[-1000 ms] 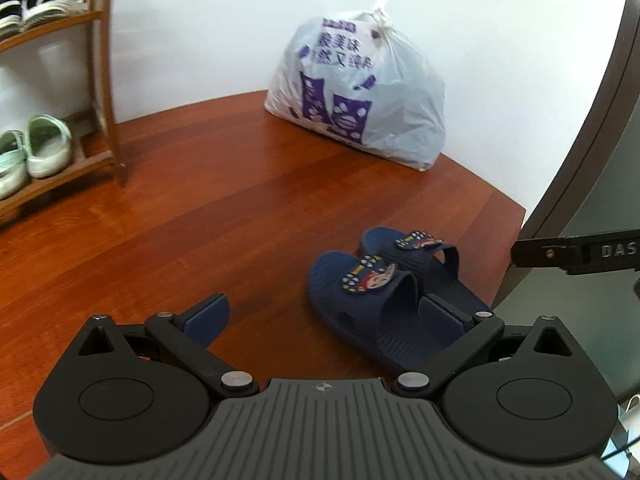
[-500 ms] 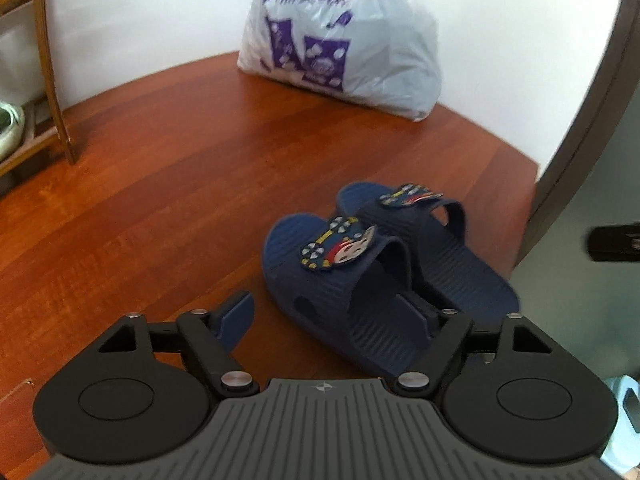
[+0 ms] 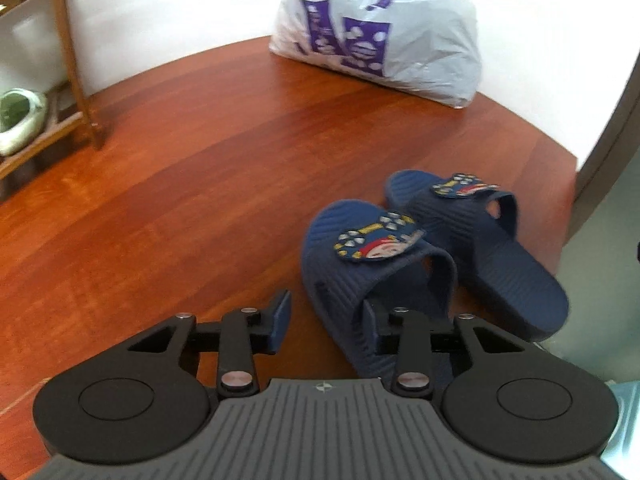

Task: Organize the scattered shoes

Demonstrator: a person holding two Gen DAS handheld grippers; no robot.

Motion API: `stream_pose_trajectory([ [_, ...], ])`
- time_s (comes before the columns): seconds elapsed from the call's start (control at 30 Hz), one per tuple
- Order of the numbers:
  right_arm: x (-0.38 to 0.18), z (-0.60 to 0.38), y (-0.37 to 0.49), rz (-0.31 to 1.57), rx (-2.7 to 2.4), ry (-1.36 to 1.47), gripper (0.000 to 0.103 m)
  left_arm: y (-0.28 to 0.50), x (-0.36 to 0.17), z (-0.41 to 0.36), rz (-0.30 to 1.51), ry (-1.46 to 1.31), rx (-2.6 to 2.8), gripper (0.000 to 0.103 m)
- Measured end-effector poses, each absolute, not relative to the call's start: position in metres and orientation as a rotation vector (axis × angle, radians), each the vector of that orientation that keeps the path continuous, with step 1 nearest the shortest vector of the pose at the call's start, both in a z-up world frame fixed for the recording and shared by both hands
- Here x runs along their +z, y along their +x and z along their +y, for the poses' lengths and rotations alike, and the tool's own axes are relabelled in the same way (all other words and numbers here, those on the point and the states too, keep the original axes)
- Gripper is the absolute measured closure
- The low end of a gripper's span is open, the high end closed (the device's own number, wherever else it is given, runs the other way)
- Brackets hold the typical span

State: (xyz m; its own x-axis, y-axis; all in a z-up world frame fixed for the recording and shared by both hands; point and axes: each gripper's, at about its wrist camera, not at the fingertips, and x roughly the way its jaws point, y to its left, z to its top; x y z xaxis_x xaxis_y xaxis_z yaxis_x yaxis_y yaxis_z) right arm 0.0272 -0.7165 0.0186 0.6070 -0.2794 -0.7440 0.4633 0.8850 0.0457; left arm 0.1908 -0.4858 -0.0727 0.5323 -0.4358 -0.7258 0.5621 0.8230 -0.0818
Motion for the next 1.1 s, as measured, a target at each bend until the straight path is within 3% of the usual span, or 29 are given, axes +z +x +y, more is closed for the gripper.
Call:
stream_pose_trajectory([
  [0.27, 0.007, -0.718, 0.043, 0.823, -0.390, 0.241, 0.001, 0.202, -0.063, -0.459, 0.849, 0.137, -0.580, 0.062],
  [0.5, -0.017, -0.721, 0.071, 0.869, -0.291, 0.204, 0.001, 0.189, -0.056, -0.447, 0.847, 0.152, -0.662, 0.031],
  [0.67, -0.030, -0.718, 0.095, 0.887, -0.217, 0.154, 0.001, 0.176, -0.051, -0.445, 0.844, 0.181, -0.713, 0.021],
  [1.1, -0.066, -0.712, 0.145, 0.952, -0.135, 0.045, 0.001, 0.157, -0.046, -0.433, 0.850, 0.208, -0.693, 0.018],
])
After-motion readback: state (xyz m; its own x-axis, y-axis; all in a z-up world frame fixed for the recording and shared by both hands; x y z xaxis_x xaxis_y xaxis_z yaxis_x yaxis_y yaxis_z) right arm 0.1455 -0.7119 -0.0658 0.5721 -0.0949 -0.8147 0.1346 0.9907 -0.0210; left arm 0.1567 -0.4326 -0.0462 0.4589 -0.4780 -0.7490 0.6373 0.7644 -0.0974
